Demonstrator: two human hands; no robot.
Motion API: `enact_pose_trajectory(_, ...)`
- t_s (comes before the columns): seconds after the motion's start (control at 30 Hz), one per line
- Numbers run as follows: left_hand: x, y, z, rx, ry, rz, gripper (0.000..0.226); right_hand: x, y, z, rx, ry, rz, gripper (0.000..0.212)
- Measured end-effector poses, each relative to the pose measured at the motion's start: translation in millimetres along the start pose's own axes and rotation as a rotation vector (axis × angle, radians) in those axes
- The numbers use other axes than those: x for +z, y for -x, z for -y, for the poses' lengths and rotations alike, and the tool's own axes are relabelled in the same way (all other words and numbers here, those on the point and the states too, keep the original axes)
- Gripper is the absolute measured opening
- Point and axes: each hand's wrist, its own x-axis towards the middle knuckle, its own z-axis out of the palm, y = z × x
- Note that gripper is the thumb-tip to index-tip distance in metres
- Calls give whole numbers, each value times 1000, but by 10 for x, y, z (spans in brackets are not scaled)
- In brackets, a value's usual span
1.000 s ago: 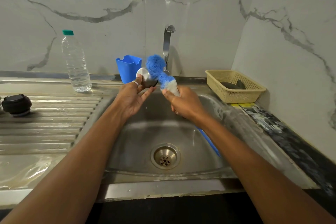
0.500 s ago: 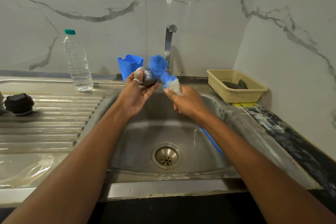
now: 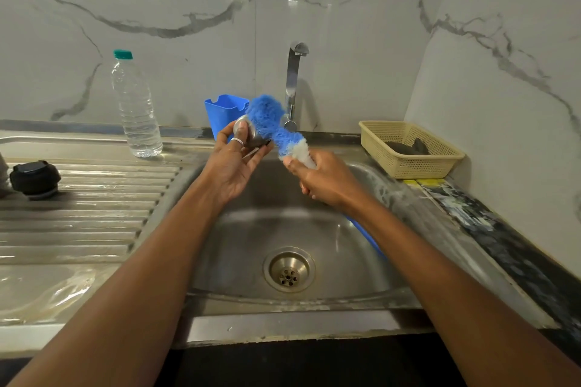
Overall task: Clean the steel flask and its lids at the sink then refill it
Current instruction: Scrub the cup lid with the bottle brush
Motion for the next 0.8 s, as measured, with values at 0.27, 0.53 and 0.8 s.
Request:
enact_pose_trajectory(0.27, -42, -72, 47, 1, -149, -26, 40, -26, -2, -19, 49, -87, 20, 31)
enact_pose_trajectory(0.53, -92, -124, 44, -8, -162, -68, 46, -32, 3, -4, 48, -109, 55, 29)
enact_pose_trajectory(0.8, -74, -92, 11, -28, -107, -80, 39, 9, -1, -34, 56, -112, 79, 32)
